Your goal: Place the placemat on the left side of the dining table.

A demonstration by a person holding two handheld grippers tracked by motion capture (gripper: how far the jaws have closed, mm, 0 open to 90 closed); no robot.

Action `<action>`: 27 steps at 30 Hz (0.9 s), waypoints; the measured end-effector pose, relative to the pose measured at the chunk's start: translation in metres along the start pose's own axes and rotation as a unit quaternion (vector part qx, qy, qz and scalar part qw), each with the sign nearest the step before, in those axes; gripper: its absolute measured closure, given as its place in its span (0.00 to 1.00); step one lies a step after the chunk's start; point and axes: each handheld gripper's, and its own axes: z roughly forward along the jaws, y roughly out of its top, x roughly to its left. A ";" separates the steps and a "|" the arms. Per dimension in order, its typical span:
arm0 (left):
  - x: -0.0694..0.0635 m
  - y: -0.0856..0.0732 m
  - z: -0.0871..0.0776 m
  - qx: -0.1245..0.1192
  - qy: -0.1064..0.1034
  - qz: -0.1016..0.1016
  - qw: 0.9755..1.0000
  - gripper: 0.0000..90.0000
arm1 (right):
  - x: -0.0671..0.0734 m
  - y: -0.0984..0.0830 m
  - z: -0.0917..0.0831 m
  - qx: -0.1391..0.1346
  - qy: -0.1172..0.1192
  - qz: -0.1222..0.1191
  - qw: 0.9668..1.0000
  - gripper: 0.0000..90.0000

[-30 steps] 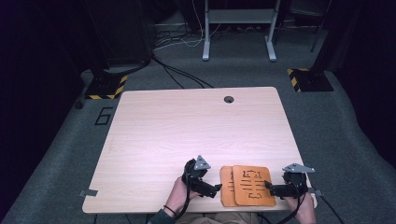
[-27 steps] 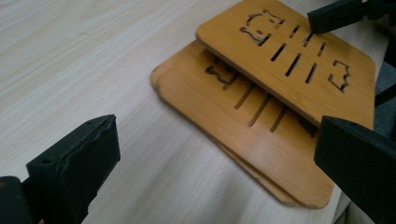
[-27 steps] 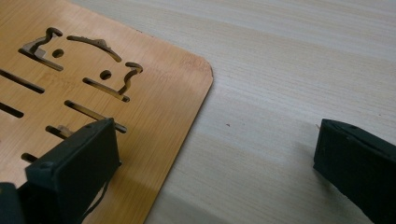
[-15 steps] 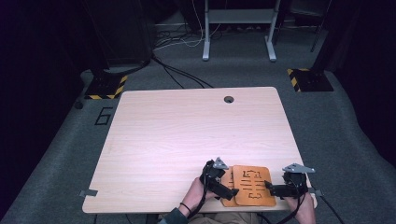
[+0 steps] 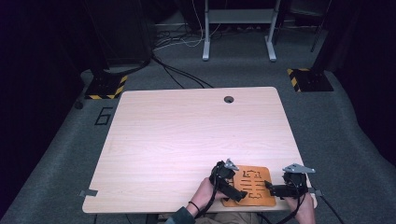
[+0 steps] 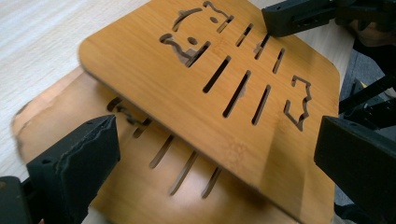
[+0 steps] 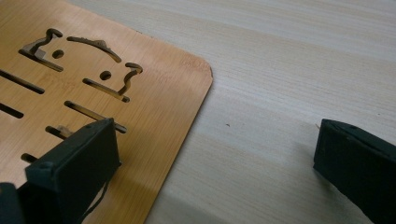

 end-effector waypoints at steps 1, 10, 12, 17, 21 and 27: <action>-0.001 0.001 0.001 -0.001 0.000 -0.002 1.000 0.00 | 0.000 0.000 0.000 -0.001 0.000 -0.001 1.000 0.00; -0.004 0.006 0.005 0.005 -0.001 -0.006 1.000 0.00 | 0.000 0.000 0.000 0.000 0.001 0.000 1.000 0.00; -0.004 0.006 0.004 0.004 -0.002 -0.010 1.000 0.00 | 0.000 0.000 0.000 0.000 0.001 0.000 1.000 0.00; -0.005 0.008 0.001 -0.015 -0.002 -0.015 1.000 0.02 | -0.001 0.000 0.000 -0.002 0.004 0.002 1.000 0.00; -0.005 0.011 -0.007 -0.023 0.001 -0.018 1.000 0.10 | -0.003 0.000 -0.001 -0.003 0.010 0.008 1.000 0.00; -0.004 0.014 -0.012 -0.031 0.005 -0.027 0.999 0.25 | -0.005 0.000 -0.001 -0.006 0.013 0.013 1.000 0.00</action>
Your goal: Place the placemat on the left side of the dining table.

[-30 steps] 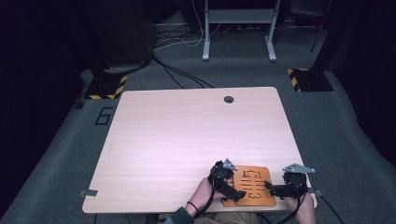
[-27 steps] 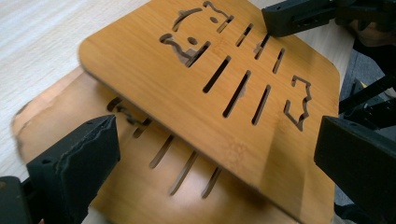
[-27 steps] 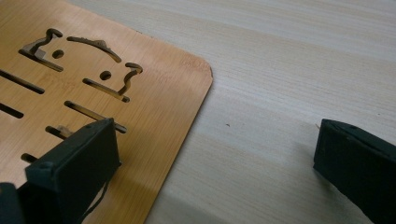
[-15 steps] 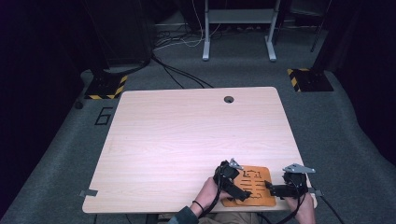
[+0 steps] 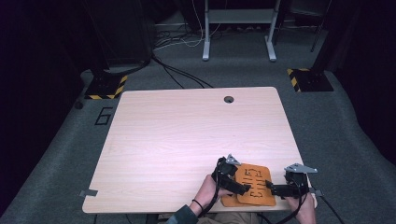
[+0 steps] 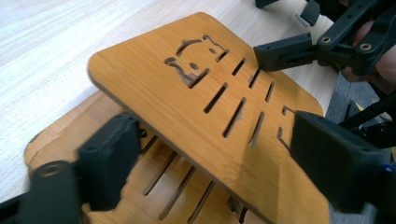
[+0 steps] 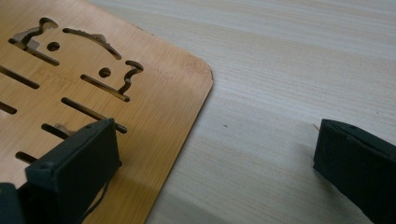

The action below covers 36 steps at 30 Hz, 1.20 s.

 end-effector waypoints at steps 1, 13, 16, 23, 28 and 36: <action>0.000 0.000 0.000 0.000 -0.007 -0.002 1.000 0.32 | -0.001 0.000 0.000 -0.002 0.000 0.004 1.000 0.00; 0.002 0.004 -0.004 -0.023 -0.047 -0.040 0.998 0.52 | -0.005 0.000 -0.001 -0.009 0.003 0.017 1.000 0.00; 0.006 0.003 -0.004 -0.031 -0.062 -0.058 0.996 0.57 | -0.006 0.000 -0.001 -0.011 0.000 0.021 1.000 0.00; 0.009 0.003 -0.006 -0.062 -0.075 -0.081 0.992 0.66 | -0.007 0.000 -0.001 -0.015 0.000 0.029 0.999 0.00; 0.012 0.004 -0.007 -0.076 -0.083 -0.094 0.989 0.73 | -0.010 -0.001 -0.002 -0.022 0.007 0.040 0.999 0.00; 0.017 0.006 -0.009 -0.096 -0.109 -0.119 0.982 0.82 | -0.018 -0.005 -0.007 -0.049 0.026 0.071 0.996 0.00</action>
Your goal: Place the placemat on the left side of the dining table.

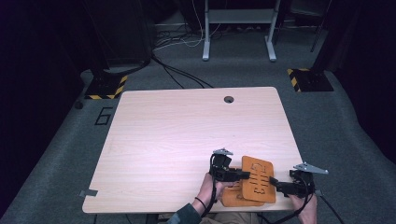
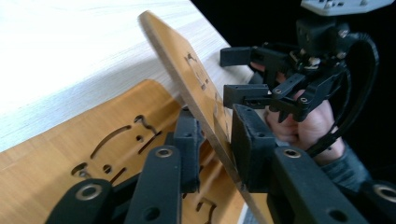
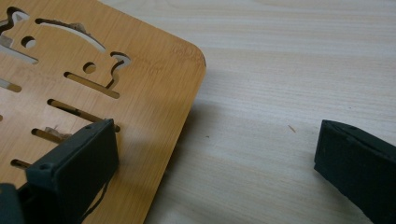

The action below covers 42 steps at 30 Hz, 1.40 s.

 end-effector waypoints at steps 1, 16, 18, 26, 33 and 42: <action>0.000 0.001 -0.001 -0.002 -0.002 0.000 1.000 0.85 | -0.002 -0.001 -0.003 -0.014 0.000 0.005 1.000 0.00; 0.001 0.003 -0.013 -0.039 -0.044 -0.015 0.998 0.96 | -0.007 -0.005 -0.010 -0.056 0.008 0.020 0.998 0.00; 0.001 0.003 -0.014 -0.041 -0.046 -0.013 0.998 0.96 | -0.007 -0.005 -0.010 -0.058 0.005 0.020 0.998 0.00; 0.000 0.008 -0.023 -0.052 -0.041 -0.008 0.998 0.96 | -0.006 -0.004 -0.009 -0.052 -0.007 0.018 0.998 0.00; 0.000 0.011 -0.033 -0.062 -0.041 -0.004 0.997 0.96 | 0.001 0.002 0.002 0.005 -0.044 -0.012 0.999 0.00; 0.003 0.015 -0.047 -0.077 -0.036 -0.001 0.996 0.96 | 0.006 0.009 0.014 0.042 -0.074 -0.057 0.995 0.00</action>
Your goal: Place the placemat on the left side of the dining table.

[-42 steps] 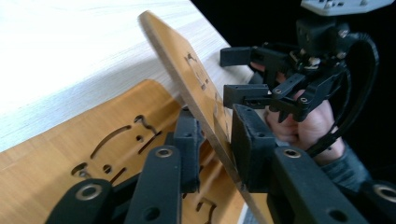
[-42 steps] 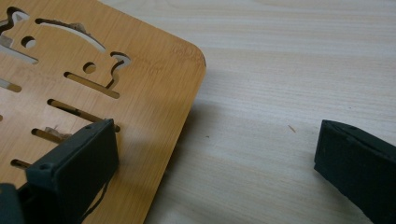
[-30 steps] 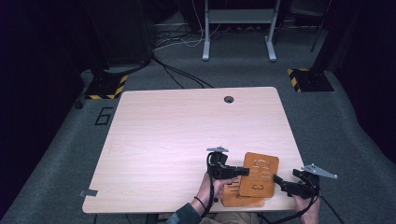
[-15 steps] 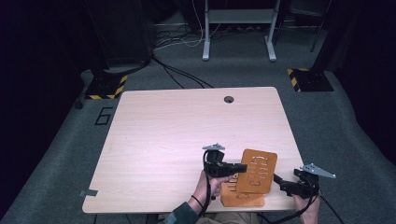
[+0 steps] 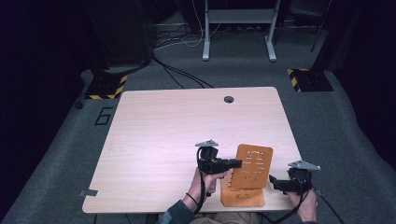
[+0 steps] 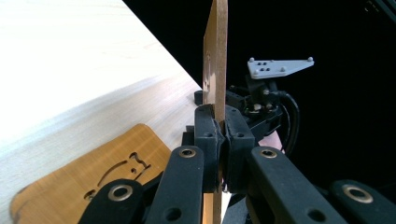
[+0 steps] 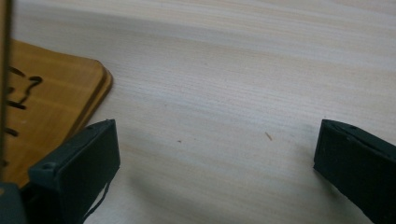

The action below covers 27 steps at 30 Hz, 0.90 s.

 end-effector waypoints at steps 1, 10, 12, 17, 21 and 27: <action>0.000 0.001 -0.001 -0.003 0.001 0.000 1.000 0.96 | 0.001 0.001 0.002 0.003 -0.007 -0.010 1.000 0.00; 0.002 0.006 -0.015 -0.011 0.011 0.004 1.000 0.96 | 0.002 0.004 0.007 0.005 -0.019 -0.032 0.999 0.00; 0.004 0.008 -0.019 -0.013 0.013 0.004 1.000 0.96 | 0.001 0.004 0.008 0.005 -0.019 -0.032 0.999 0.00; 0.008 0.010 -0.030 -0.022 0.018 0.000 1.000 0.96 | 0.000 0.006 0.010 0.004 -0.019 -0.030 0.999 0.00; 0.011 0.012 -0.038 -0.025 0.024 -0.001 0.999 0.96 | -0.001 0.006 0.010 0.003 -0.017 -0.033 0.999 0.00; 0.016 0.015 -0.050 -0.032 0.033 0.000 0.999 0.96 | -0.001 0.007 0.010 0.004 -0.017 -0.032 0.999 0.00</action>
